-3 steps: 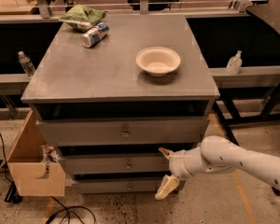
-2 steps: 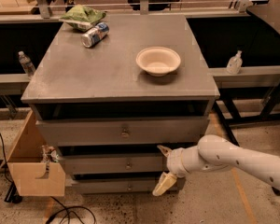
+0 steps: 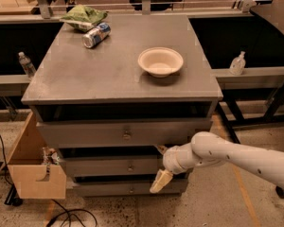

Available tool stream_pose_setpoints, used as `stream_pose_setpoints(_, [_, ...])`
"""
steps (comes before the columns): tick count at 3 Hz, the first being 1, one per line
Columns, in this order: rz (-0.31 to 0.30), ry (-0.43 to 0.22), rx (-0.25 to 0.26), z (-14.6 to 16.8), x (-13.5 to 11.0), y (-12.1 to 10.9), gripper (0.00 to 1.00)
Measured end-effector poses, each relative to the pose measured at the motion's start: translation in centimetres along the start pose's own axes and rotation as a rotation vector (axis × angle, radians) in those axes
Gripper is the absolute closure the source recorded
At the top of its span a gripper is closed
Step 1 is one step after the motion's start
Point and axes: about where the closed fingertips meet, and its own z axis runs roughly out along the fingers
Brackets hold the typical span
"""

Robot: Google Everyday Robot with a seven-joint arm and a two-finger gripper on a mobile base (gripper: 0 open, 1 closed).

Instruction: Open middle drawer

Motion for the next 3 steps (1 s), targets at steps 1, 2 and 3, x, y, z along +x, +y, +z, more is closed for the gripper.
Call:
stream_pose_setpoints(1, [-0.001, 0.011, 0.004, 0.7, 0.1, -0.3, 0.0])
stream_pose_setpoints(2, [0.007, 0.031, 0.007, 1.5, 0.6, -0.4, 0.0])
stream_pose_setpoints(3, [0.011, 0.049, 0.003, 2.3, 1.1, -0.5, 0.0])
